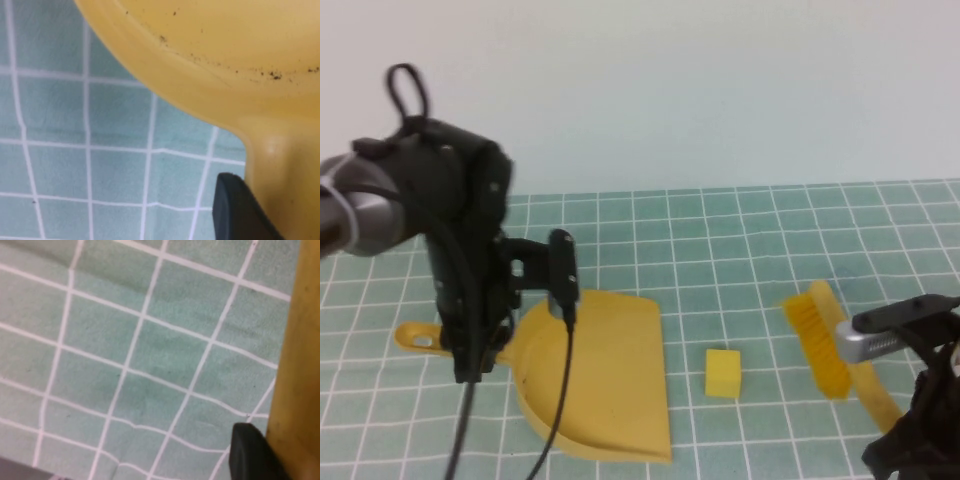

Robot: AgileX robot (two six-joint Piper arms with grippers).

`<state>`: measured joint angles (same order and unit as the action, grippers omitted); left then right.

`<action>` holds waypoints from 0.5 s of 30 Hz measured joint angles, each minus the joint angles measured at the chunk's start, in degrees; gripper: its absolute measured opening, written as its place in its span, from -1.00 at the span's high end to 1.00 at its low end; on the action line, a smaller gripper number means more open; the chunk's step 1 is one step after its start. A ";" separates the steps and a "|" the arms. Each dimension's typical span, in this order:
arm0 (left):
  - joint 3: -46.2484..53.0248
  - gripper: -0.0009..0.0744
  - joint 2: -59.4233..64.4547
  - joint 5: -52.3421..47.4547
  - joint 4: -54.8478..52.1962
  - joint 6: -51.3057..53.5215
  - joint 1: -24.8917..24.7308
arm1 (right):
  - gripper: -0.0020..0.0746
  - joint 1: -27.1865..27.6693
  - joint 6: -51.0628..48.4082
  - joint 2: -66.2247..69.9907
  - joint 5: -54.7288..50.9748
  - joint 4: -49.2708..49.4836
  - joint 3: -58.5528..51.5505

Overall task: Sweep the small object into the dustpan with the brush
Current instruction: Sweep the small ball

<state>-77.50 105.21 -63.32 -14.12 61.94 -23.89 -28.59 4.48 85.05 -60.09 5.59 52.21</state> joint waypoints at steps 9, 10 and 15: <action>-0.51 0.40 -0.22 -1.49 -10.29 -8.79 -7.11 | 0.51 -4.14 5.30 8.25 2.21 -4.40 0.00; -0.51 0.40 -0.22 -1.49 -10.32 -8.95 -7.11 | 0.51 -4.87 5.40 9.14 2.93 -4.40 0.00; -0.51 0.40 -0.22 -1.64 -10.32 -9.69 -7.11 | 0.51 -8.65 5.52 12.58 7.80 -2.92 0.25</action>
<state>-78.01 104.98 -64.97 -24.43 52.25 -31.00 -37.24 10.00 97.63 -52.30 2.68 52.46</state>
